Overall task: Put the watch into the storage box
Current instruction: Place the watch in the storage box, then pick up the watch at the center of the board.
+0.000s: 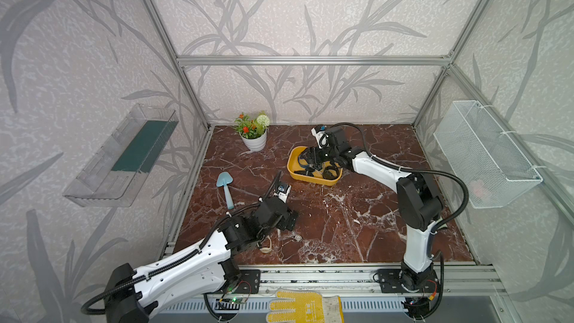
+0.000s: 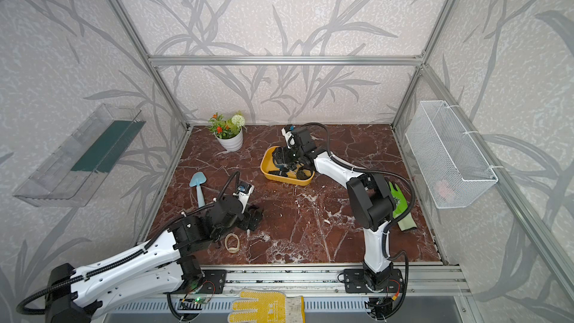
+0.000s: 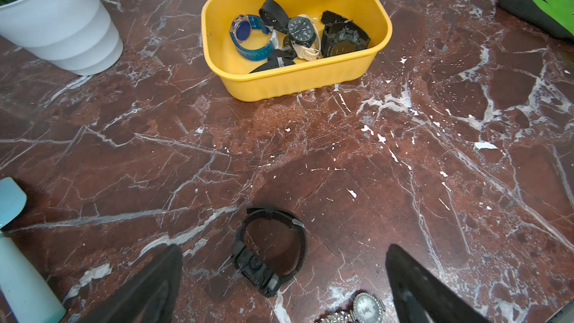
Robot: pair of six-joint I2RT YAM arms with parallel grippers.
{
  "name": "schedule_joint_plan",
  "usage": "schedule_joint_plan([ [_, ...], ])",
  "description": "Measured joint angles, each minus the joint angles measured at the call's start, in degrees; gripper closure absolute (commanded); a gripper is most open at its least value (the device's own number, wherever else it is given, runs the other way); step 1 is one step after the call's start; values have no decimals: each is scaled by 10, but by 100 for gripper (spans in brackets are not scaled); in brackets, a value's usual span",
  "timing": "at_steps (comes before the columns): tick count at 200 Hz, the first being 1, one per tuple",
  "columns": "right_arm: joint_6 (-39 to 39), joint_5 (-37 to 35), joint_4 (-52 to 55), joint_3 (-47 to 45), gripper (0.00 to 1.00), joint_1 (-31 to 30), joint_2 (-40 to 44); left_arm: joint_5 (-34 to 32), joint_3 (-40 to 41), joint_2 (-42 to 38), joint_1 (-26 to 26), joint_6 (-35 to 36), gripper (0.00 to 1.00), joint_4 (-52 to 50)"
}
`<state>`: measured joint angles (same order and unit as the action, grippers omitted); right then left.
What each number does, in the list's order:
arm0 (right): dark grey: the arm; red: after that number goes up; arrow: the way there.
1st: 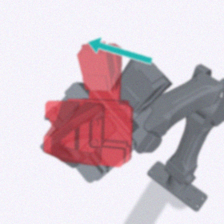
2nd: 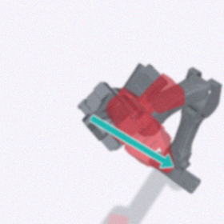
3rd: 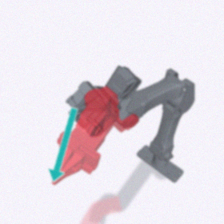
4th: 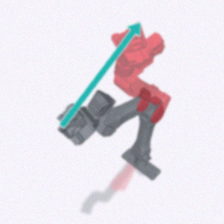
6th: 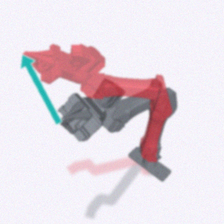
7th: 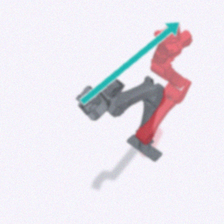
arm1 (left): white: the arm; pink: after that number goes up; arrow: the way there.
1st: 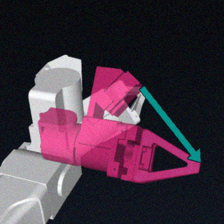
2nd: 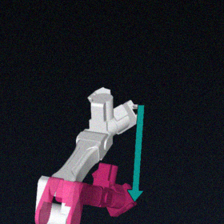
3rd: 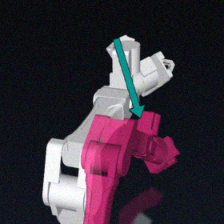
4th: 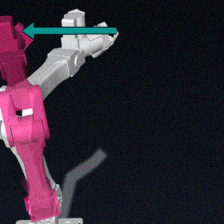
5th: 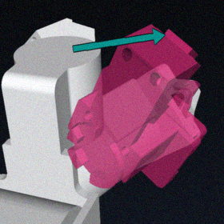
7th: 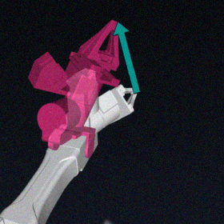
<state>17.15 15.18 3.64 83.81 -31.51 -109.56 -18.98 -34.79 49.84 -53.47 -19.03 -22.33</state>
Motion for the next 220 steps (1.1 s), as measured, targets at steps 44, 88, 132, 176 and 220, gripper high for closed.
schedule_joint_plan([
  [44, -50, -70, 4, -86, 1, -34, 139, -24, 0, -5, 0, -14, 1, -4],
  [88, -80, -142, 22, -233, 1, -134, 242, -42, 0, -10, 0, -42, 3, -20],
  [132, -59, -176, 49, -335, 1, -162, 337, -54, 2, -18, 8, -59, 17, -35],
  [176, -18, -206, 56, -384, 1, -213, 391, 4, 0, 9, 70, -66, 22, -57],
  [220, 13, -221, 57, -409, 1, -244, 395, 78, -47, 85, 117, -66, 26, -88],
])
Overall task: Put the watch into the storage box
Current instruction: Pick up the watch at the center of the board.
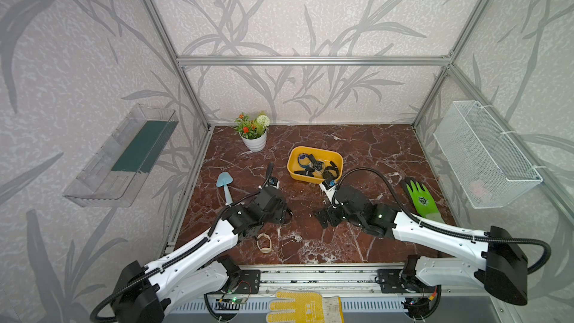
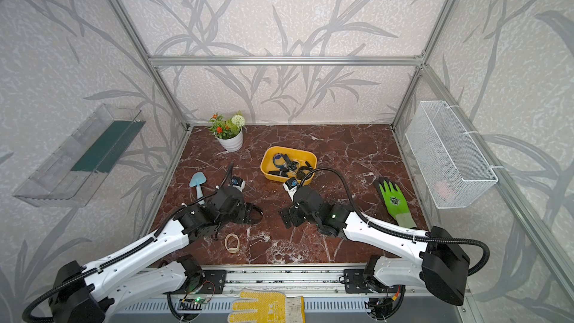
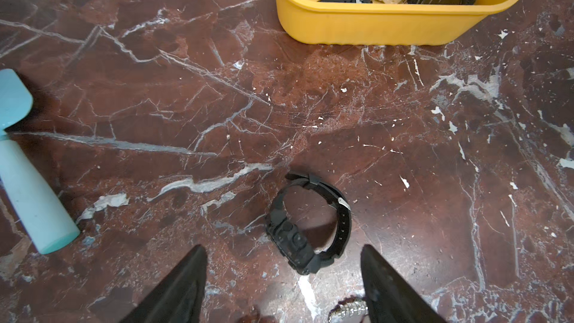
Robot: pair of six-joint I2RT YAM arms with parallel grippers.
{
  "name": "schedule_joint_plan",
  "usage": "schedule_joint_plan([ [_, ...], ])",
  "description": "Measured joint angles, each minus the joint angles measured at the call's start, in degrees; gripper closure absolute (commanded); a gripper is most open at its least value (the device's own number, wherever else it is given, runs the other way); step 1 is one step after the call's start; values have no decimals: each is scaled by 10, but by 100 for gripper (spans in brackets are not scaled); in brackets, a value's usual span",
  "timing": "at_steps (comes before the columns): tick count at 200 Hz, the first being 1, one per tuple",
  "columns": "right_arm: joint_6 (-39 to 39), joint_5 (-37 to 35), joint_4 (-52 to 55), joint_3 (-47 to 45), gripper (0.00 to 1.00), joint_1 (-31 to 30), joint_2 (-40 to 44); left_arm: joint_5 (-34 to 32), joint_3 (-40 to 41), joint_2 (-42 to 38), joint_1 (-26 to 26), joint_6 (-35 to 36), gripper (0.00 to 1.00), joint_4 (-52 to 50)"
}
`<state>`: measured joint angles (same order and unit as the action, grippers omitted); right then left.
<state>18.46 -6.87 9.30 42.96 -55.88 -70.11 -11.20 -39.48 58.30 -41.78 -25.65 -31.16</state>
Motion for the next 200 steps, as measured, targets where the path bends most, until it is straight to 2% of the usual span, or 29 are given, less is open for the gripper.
schedule_joint_plan([
  [48, 8, -11, 0, -5, 1, -2, 5, 51, -45, 85, 23, -12, 32, -32],
  [117, 11, -10, -4, -16, 1, -7, 8, 94, -56, 143, 57, -27, 36, -68],
  [200, -16, 4, -36, -29, 1, -69, 6, 148, -79, 203, 72, -42, 46, -76],
])
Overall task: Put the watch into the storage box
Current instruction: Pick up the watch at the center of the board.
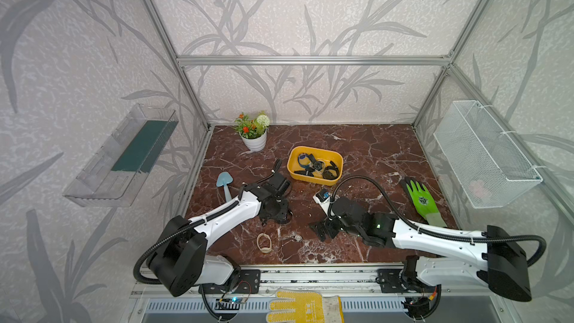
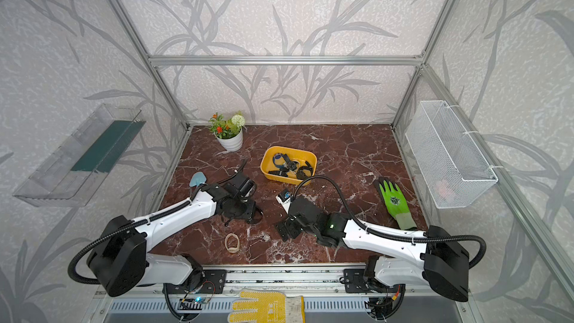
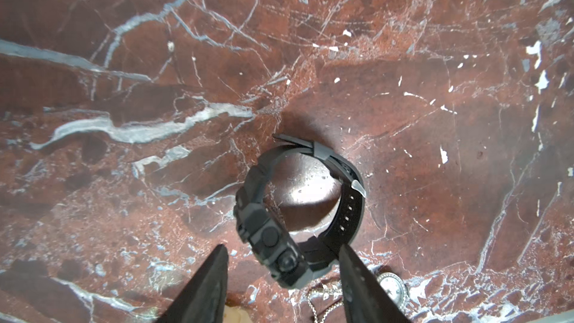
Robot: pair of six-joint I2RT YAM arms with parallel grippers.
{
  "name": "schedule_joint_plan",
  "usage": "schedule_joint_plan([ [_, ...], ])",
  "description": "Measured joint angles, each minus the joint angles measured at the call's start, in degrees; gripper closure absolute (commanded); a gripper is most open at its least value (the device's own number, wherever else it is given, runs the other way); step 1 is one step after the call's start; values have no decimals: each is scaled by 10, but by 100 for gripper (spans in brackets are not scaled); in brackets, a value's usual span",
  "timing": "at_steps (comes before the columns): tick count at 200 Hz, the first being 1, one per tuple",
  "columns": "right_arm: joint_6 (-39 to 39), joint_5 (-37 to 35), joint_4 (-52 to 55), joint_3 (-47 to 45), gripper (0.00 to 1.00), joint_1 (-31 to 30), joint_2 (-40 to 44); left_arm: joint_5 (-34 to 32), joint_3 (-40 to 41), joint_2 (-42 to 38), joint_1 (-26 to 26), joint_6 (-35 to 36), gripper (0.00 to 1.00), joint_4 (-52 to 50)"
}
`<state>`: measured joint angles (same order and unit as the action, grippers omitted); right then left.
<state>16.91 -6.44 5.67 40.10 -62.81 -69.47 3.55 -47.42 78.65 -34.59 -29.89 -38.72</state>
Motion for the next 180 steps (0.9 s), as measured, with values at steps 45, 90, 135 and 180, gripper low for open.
schedule_joint_plan([
  [45, 0, -2, -11, 0, 1, -9, -9, 1, -1, 9, 0, -8, 49, -3],
  [90, 0, -6, -14, 0, 1, -10, -10, 9, -1, 35, 0, -12, 56, -3],
  [135, 0, -7, -15, 0, 1, -13, -10, 10, -6, 44, 0, -14, 65, -3],
  [180, 0, -8, -16, 0, 1, -14, -17, 10, -27, 70, 0, -17, 77, -3],
])
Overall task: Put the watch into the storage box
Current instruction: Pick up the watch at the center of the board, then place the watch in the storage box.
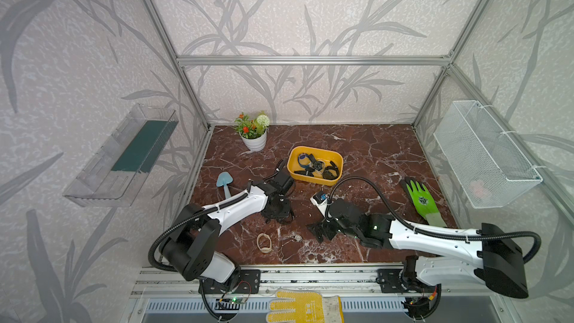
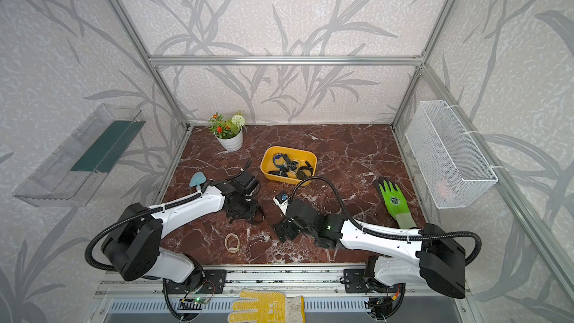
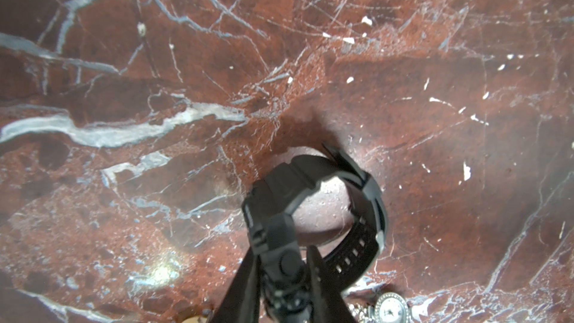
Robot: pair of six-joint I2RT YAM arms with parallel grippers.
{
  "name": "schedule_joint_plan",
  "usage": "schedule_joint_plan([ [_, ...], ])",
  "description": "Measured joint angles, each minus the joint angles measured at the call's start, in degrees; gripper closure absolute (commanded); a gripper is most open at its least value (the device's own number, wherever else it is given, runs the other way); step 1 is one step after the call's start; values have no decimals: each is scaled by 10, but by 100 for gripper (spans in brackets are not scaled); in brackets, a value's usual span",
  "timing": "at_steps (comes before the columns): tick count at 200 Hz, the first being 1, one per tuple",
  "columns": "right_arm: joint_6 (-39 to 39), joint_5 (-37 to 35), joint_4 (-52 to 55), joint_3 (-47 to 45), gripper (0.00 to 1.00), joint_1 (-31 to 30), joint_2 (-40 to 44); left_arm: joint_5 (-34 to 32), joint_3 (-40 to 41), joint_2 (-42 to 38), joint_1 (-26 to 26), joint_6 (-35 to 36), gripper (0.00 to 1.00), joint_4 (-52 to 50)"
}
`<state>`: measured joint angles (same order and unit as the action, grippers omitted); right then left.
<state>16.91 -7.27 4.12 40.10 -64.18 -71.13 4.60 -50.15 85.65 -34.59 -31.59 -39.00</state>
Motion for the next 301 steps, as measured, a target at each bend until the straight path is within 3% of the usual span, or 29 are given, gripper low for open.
schedule_joint_plan([
  [105, 18, -34, 1, -13, 1, 0, 13, -3, -75, 14, 0, 16, 82, -4],
  [147, 31, -59, 4, -25, 1, 0, 46, -7, -213, 86, 2, 60, 83, -4],
  [234, 72, -132, 50, -50, 1, 10, 120, 11, -596, 344, 12, 144, 84, -31],
  [266, 84, -144, 64, -59, 1, 17, 138, 25, -688, 428, 12, 152, 84, -57],
  [301, 88, -148, 70, -59, 1, 24, 140, 35, -722, 481, 13, 151, 84, -81],
])
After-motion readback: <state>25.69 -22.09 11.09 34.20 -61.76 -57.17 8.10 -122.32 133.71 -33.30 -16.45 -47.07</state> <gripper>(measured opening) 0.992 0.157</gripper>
